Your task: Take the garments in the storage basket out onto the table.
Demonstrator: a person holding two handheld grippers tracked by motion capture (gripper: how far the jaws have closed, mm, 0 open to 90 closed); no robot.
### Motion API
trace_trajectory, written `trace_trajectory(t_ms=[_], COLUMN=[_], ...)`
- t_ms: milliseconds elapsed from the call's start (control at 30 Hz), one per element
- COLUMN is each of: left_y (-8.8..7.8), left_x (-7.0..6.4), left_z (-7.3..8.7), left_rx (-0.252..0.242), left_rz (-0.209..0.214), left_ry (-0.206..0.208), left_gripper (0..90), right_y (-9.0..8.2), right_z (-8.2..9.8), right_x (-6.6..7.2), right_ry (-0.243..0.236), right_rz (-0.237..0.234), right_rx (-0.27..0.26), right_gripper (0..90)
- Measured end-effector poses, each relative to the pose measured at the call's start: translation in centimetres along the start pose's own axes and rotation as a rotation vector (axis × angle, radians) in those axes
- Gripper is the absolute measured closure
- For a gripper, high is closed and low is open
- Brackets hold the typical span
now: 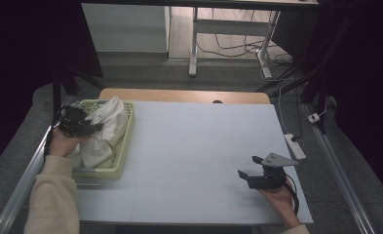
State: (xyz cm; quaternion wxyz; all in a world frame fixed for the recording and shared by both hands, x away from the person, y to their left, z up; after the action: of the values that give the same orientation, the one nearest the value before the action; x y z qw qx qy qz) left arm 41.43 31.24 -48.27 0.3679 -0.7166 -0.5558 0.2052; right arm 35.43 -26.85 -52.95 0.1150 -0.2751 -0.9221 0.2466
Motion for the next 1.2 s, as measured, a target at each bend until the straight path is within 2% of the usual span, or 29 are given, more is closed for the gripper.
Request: trace_trajectory(t_ms=[300,367,500,767,1000,1067,1200], left_y=[-2.1,-2.8,-3.5,-4.9,-5.9,-6.2,-7.3], left_x=[0.0,0.0,0.0,0.1,-0.1,-0.1,-0.5], left_z=[-0.8,-1.1,-1.4,-1.8,-2.1,-2.3,-2.7], left_rx=[-0.113,-0.155,-0.188,-0.264,-0.304,-0.324,-0.376], left_rz=[0.02,0.007,0.018,0.083,0.093,0.107,0.097], left_ry=[-0.041,-0.042,-0.052,-0.096,-0.1,-0.108,-0.109], left_gripper=[64.5,64.5,64.5,64.4,64.2,64.2,64.1], right_y=[-0.1,-0.1,-0.1,-0.3,-0.4,-0.4,-0.4], right_z=[0.0,0.0,0.0,0.1,0.1,0.1,0.1], right_x=[0.0,0.0,0.0,-0.1,-0.1,-0.1,-0.1], right_ry=[-0.002,-0.003,-0.002,-0.002,-0.003,-0.003,-0.005], right_rz=[0.004,0.007,0.007,0.012,0.019,0.019,0.017], right_rx=[0.004,0.004,0.003,0.001,0.002,0.003,0.003], right_gripper=[17.3,17.3,17.3,17.3,17.4,17.4,17.5])
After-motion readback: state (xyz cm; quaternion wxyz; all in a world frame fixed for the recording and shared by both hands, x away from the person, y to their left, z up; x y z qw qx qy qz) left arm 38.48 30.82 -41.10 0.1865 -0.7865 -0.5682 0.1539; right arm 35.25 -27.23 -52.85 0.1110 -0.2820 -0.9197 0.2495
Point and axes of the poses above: each handheld gripper's, and its own axes: y roughly forward along the jaws, z roughly out of its underside, x roughly to its left, the point moved 5 cm from there along y, roughly forward along the jaws, and after that the axes turned 11 degrees about -z, right-handed, at the moved point
